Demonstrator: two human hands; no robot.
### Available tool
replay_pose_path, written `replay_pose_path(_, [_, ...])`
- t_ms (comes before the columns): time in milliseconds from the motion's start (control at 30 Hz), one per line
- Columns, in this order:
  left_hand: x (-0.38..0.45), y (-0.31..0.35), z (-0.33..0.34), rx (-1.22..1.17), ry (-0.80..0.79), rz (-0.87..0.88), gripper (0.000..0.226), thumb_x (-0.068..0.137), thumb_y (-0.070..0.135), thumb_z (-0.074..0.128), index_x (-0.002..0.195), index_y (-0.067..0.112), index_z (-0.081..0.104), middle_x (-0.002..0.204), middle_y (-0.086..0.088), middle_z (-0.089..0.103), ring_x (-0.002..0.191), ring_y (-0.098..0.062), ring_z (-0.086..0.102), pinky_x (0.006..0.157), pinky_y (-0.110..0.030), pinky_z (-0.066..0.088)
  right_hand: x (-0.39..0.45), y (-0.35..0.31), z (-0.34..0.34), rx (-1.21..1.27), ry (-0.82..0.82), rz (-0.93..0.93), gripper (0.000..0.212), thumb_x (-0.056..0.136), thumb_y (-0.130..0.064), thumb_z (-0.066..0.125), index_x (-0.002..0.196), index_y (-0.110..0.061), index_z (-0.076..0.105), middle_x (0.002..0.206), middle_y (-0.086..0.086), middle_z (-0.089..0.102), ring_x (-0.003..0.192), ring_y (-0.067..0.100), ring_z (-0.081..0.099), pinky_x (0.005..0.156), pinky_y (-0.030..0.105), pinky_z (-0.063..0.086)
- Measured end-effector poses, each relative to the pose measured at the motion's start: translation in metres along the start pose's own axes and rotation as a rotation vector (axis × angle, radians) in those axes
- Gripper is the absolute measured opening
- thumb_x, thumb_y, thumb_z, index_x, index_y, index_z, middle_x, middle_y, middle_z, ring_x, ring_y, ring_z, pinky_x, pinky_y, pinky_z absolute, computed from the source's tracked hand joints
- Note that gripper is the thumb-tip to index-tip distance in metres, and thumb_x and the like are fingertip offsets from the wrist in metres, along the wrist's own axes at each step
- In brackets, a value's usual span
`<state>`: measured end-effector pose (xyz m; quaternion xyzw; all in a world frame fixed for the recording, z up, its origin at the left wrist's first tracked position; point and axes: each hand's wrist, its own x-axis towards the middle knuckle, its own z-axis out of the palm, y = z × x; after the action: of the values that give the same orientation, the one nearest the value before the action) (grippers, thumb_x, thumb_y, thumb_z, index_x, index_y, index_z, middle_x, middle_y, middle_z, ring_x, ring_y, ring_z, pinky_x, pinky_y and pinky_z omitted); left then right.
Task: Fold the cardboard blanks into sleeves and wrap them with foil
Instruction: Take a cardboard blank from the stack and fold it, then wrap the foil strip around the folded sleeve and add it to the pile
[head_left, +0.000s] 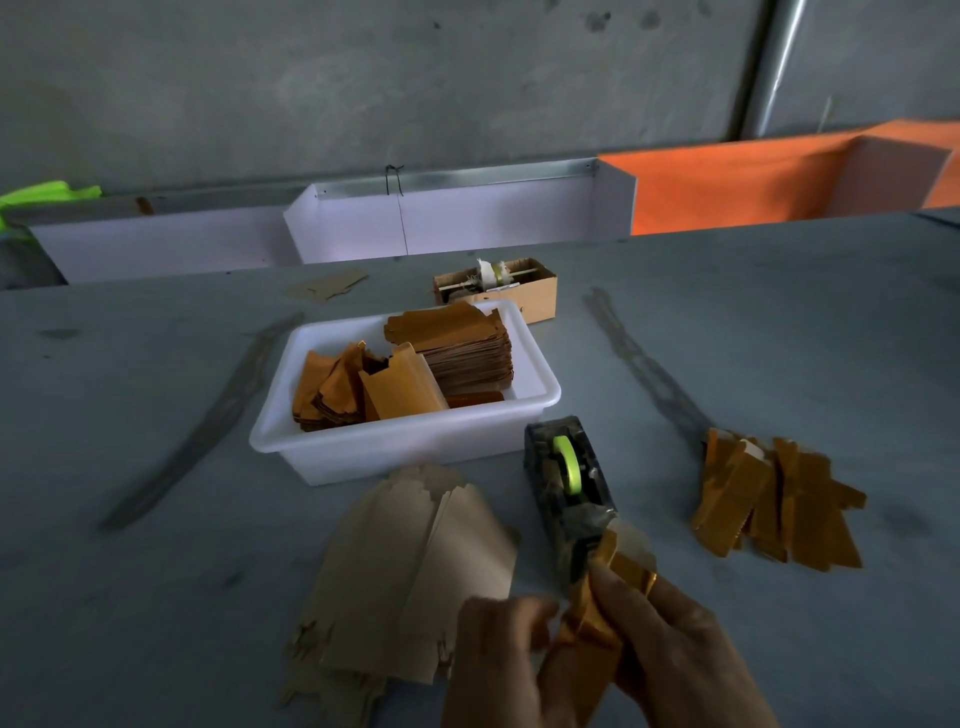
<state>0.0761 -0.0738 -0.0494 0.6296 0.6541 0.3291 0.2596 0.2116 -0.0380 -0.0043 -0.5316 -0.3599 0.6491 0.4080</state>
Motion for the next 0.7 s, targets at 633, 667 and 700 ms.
replay_pose_path(633, [0.036,0.032,0.005,-0.864,0.167,-0.544,0.022,0.088,0.009,0.062,0.066,0.009,0.067,0.045,0.001,0.05,0.037,-0.009,0.044,0.037,-0.019,0.033,0.059,-0.012,-0.039,-0.47,0.056,-0.121,0.008,0.086,-0.021,0.064,0.083,-0.017,0.07,0.091,0.017,0.068,0.092,0.034,0.062,0.091,0.049,0.049])
replay_pose_path(667, [0.037,0.034,0.007,-0.875,0.151,-0.554,0.021,0.089,0.01,0.062,0.068,0.008,0.067,0.044,0.001,0.05,0.036,-0.008,0.044,0.036,-0.018,0.033,0.062,-0.01,-0.037,-0.46,0.049,-0.115,0.008,0.085,-0.022,0.064,0.083,-0.017,0.07,0.089,0.013,0.069,0.091,0.028,0.064,0.09,0.045,0.051])
replay_pose_path(700, [0.038,0.035,0.009,-0.884,0.138,-0.562,0.021,0.089,0.011,0.062,0.069,0.008,0.067,0.044,0.002,0.05,0.036,-0.007,0.043,0.036,-0.017,0.033,0.064,-0.009,-0.037,-0.46,0.044,-0.113,0.008,0.085,-0.023,0.065,0.082,-0.017,0.07,0.086,0.01,0.07,0.087,0.024,0.065,0.087,0.04,0.052])
